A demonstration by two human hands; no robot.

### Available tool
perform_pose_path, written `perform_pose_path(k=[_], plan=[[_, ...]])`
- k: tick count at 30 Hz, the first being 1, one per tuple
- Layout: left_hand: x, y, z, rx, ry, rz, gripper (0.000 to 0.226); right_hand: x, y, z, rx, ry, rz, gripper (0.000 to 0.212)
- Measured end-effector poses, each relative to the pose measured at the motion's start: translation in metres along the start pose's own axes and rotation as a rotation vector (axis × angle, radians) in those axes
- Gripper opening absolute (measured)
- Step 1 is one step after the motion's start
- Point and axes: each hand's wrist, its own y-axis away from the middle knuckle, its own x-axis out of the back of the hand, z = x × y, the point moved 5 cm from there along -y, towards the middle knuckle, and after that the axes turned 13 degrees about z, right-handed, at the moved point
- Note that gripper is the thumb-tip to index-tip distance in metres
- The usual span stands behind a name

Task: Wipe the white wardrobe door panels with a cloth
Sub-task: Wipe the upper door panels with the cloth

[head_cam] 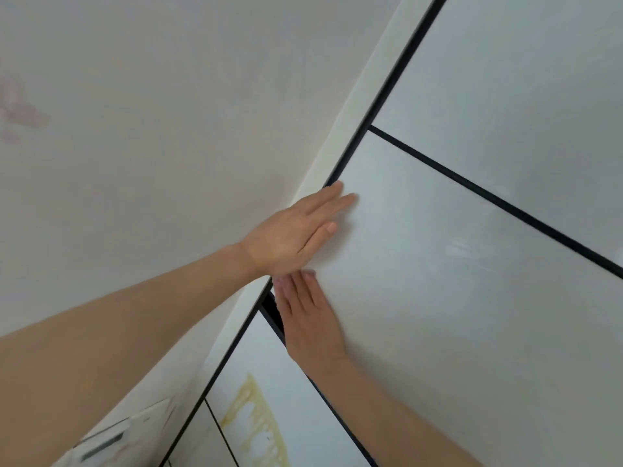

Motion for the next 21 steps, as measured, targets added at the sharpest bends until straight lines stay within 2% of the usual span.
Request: perform_pose_path(k=[3, 7, 10, 12, 15, 21], plan=[[-0.026, 0.041, -0.010, 0.083, -0.020, -0.043, 0.058, -0.020, 0.031, -0.038, 0.057, -0.018, -0.092, 0.067], [-0.049, 0.114, -0.015, 0.109, -0.120, -0.118, 0.076, -0.016, 0.066, -0.050, 0.142, -0.014, -0.177, 0.066], [-0.052, 0.166, -0.018, 0.210, -0.109, -0.136, 0.058, -0.022, 0.095, -0.056, 0.110, -0.006, -0.114, 0.072], [-0.060, 0.185, -0.021, 0.268, -0.105, -0.249, 0.057, -0.024, 0.104, -0.062, 0.057, -0.066, -0.201, 0.072], [-0.080, 0.193, -0.029, 0.205, -0.154, -0.388, 0.065, -0.019, 0.100, -0.061, -0.124, -0.263, -0.304, 0.070], [-0.079, 0.193, -0.037, 0.076, -0.317, -0.478, 0.066, -0.001, 0.136, -0.045, -0.223, -0.273, -0.185, 0.067]])
